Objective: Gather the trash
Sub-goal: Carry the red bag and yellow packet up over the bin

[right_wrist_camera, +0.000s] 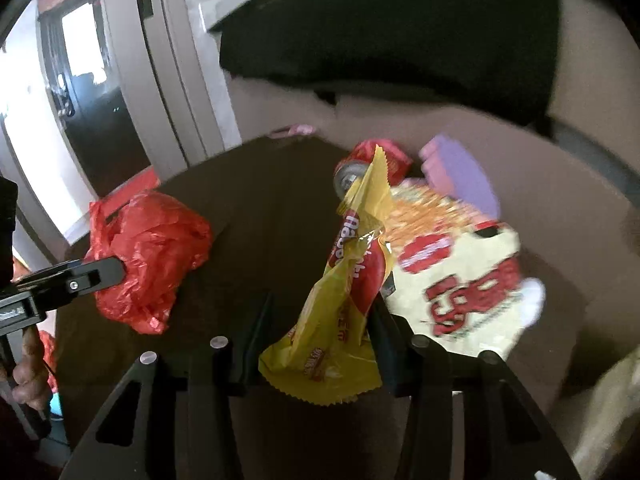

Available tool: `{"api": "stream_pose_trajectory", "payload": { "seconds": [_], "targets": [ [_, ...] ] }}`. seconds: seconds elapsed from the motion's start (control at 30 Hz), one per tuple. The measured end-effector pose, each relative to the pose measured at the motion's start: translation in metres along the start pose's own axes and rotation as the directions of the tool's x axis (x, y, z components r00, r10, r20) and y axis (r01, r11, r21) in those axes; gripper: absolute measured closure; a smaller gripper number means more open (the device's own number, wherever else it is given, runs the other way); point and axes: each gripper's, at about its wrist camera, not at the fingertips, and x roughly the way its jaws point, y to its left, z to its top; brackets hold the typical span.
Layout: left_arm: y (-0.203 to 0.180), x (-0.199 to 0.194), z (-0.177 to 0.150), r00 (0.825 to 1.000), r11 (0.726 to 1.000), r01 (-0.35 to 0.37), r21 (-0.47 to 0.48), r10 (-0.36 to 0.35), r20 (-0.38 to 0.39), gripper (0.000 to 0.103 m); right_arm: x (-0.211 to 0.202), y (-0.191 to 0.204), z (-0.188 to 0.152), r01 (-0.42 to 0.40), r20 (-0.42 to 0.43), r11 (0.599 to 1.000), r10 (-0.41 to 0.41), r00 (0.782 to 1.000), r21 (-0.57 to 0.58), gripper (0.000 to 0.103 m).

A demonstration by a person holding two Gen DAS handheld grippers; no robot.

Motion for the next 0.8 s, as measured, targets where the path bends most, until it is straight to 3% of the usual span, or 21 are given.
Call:
{"api": "stream_pose_trajectory", "payload": {
  "seconds": [0.33, 0.5, 0.8],
  "targets": [
    [-0.102, -0.029, 0.017, 0.993, 0.981, 0.023, 0.191, -0.045, 0.113, 0.068, -0.105, -0.022, 0.004, 0.106, 0.160, 0.994, -0.108, 0.981, 0.021, 0.060],
    [-0.163, -0.042, 0.018, 0.983, 0.956, 0.051, 0.289, -0.100, 0.156, 0.068, -0.158, -0.040, -0.006, 0.171, 0.236, 0.984, -0.177, 0.955, 0.046, 0.060],
    [-0.263, -0.056, 0.009, 0.956, 0.890, 0.151, 0.429, -0.242, 0.167, 0.068, -0.251, -0.088, -0.032, 0.282, 0.332, 0.944, -0.324, 0.886, 0.169, 0.060]
  ]
}}
